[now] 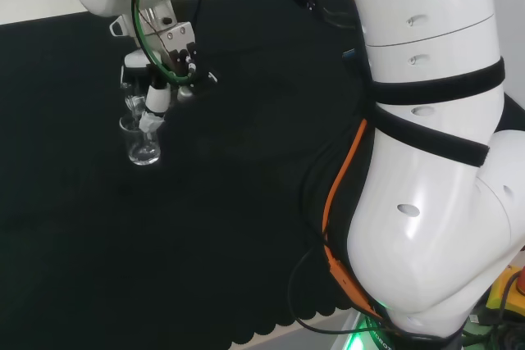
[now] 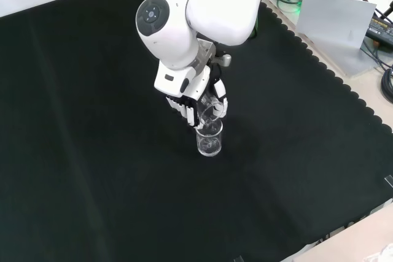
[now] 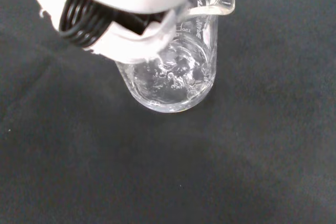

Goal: Pour the water from the handheld beaker into the one on the table.

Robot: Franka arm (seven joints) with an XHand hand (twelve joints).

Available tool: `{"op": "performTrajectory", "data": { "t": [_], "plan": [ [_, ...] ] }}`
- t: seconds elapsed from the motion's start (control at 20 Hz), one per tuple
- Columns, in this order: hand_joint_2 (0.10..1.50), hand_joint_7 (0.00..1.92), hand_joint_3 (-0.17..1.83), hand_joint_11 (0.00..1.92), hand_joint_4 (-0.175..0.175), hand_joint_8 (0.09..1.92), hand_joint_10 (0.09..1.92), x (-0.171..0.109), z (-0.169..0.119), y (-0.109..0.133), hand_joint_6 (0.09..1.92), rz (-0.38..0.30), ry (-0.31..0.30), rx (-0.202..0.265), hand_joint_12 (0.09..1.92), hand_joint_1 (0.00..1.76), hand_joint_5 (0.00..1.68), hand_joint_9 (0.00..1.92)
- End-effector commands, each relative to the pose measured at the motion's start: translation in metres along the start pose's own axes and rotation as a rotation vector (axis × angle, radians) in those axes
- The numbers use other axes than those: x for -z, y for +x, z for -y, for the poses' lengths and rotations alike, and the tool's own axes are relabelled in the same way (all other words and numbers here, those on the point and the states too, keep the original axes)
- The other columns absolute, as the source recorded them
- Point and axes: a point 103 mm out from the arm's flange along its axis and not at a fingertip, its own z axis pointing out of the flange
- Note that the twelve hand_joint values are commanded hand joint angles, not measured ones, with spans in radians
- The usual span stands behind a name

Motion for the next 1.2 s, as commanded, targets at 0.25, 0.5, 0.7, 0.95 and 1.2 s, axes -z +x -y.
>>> {"op": "performTrajectory", "data": {
  "t": [0.25,0.5,0.7,0.95,1.2],
  "plan": [
    [0.63,1.71,0.78,1.44,0.161,0.51,0.39,-0.002,-0.001,0.008,0.87,0.048,0.041,-0.005,0.77,1.12,1.20,1.72],
    [0.63,1.71,0.78,1.44,0.160,0.51,0.39,-0.001,-0.003,0.013,0.87,0.049,0.045,-0.007,0.77,1.12,1.20,1.72],
    [0.63,1.71,0.78,1.44,0.159,0.51,0.39,-0.001,-0.002,0.012,0.87,0.049,0.048,-0.006,0.77,1.12,1.20,1.72],
    [0.63,1.71,0.78,1.44,0.159,0.51,0.39,-0.001,-0.002,0.013,0.87,0.068,0.061,-0.013,0.77,1.12,1.20,1.72],
    [0.63,1.71,0.78,1.44,0.158,0.51,0.39,0.001,-0.003,0.014,0.87,0.077,0.070,-0.012,0.77,1.12,1.20,1.72]
  ]
}}
